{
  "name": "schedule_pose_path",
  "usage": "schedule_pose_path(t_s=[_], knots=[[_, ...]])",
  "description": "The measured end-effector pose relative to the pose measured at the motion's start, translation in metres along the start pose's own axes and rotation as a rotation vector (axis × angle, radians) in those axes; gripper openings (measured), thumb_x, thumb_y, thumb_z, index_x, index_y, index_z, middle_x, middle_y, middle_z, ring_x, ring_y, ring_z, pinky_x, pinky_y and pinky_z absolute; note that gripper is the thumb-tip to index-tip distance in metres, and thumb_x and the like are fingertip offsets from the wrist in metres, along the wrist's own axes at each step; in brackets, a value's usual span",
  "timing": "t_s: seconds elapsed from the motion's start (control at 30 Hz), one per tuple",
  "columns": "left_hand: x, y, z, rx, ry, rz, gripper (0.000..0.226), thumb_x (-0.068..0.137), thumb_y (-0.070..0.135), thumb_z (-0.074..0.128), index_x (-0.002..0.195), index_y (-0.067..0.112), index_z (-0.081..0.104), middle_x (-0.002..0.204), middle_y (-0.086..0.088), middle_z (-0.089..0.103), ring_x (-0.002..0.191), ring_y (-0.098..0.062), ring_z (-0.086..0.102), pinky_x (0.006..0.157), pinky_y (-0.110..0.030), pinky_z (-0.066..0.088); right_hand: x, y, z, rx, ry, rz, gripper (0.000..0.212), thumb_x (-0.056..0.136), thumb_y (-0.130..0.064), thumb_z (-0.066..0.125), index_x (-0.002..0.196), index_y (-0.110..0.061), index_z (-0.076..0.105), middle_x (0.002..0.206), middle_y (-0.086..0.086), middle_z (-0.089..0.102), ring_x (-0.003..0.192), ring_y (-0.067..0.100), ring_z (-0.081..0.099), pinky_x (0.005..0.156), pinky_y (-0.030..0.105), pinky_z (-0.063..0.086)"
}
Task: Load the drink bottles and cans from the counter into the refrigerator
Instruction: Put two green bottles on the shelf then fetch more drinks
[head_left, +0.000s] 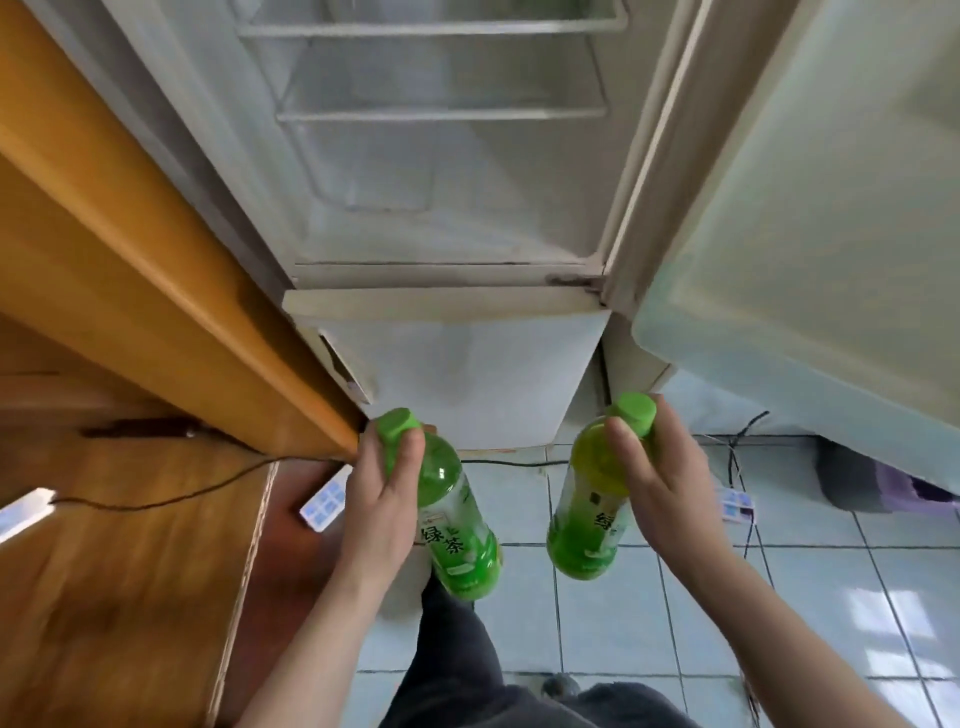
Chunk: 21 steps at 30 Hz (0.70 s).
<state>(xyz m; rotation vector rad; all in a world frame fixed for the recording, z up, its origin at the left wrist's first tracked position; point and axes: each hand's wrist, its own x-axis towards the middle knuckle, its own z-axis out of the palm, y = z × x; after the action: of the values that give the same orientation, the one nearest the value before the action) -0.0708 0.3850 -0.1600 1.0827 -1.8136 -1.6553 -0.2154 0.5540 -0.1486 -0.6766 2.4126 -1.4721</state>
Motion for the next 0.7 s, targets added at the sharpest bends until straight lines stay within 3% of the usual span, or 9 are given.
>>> schedule_pose_path(t_s=[0.07,0.13,0.23,0.4,0.47,0.57,0.7], knots=[[0.034,0.009,-0.013,0.019,-0.007,0.033,0.017,0.083,0.048,0.044,0.097,0.042,0.051,0.088,0.042,0.059,0.084,0.026,0.052,0.066,0.005,0.036,0.03,-0.017,0.021,0.018,0.006,-0.01,0.033,0.083,-0.045,0.047,0.086,-0.013,0.052,0.079,0.007,0.056,0.074,0.019,0.053,0.064,0.037,0.044],[0.069,0.022,-0.028,0.014,-0.025,0.061,0.017,0.082,0.047,0.044,0.096,0.04,0.051,0.087,0.043,0.058,0.083,0.024,0.053,0.066,0.004,0.037,0.06,-0.037,0.04,0.026,0.014,-0.024,0.025,0.083,-0.044,0.047,0.089,-0.02,0.055,0.084,0.0,0.059,0.078,0.015,0.055,0.067,0.033,0.044],[0.121,0.045,-0.047,-0.006,-0.07,0.133,0.018,0.082,0.044,0.046,0.096,0.036,0.054,0.089,0.032,0.064,0.082,0.013,0.059,0.069,-0.001,0.041,0.103,-0.068,0.062,0.049,0.044,-0.081,0.021,0.083,-0.048,0.047,0.088,-0.029,0.055,0.083,-0.011,0.059,0.077,0.006,0.055,0.063,0.017,0.043],[0.192,0.095,-0.063,0.03,-0.193,0.296,0.016,0.091,0.049,0.051,0.097,0.034,0.055,0.088,0.026,0.064,0.082,0.01,0.059,0.07,-0.002,0.041,0.164,-0.115,0.078,0.065,0.176,-0.159,0.028,0.081,-0.055,0.043,0.088,-0.032,0.055,0.084,-0.017,0.059,0.075,0.004,0.056,0.06,0.018,0.045],[0.21,0.116,-0.063,0.02,-0.245,0.361,0.025,0.086,0.053,0.052,0.098,0.031,0.057,0.09,0.021,0.066,0.084,0.005,0.06,0.073,-0.006,0.043,0.183,-0.131,0.076,0.087,0.212,-0.205,0.03,0.082,-0.054,0.043,0.089,-0.029,0.057,0.087,-0.014,0.06,0.078,0.003,0.056,0.063,0.014,0.044],[0.238,0.148,-0.06,0.003,-0.309,0.456,0.042,0.082,0.056,0.048,0.104,0.022,0.059,0.096,0.016,0.068,0.088,-0.001,0.064,0.075,-0.009,0.046,0.213,-0.158,0.066,0.094,0.259,-0.305,0.033,0.084,-0.05,0.043,0.091,-0.022,0.058,0.084,-0.009,0.058,0.076,0.008,0.055,0.064,0.019,0.044],[0.268,0.198,-0.051,-0.001,-0.307,0.57,0.038,0.084,0.055,0.046,0.101,0.024,0.059,0.098,0.012,0.068,0.089,-0.007,0.064,0.077,-0.017,0.049,0.253,-0.192,0.048,0.121,0.353,-0.431,0.019,0.087,-0.046,0.044,0.085,-0.03,0.054,0.077,-0.021,0.054,0.072,-0.001,0.05,0.063,0.011,0.039]])
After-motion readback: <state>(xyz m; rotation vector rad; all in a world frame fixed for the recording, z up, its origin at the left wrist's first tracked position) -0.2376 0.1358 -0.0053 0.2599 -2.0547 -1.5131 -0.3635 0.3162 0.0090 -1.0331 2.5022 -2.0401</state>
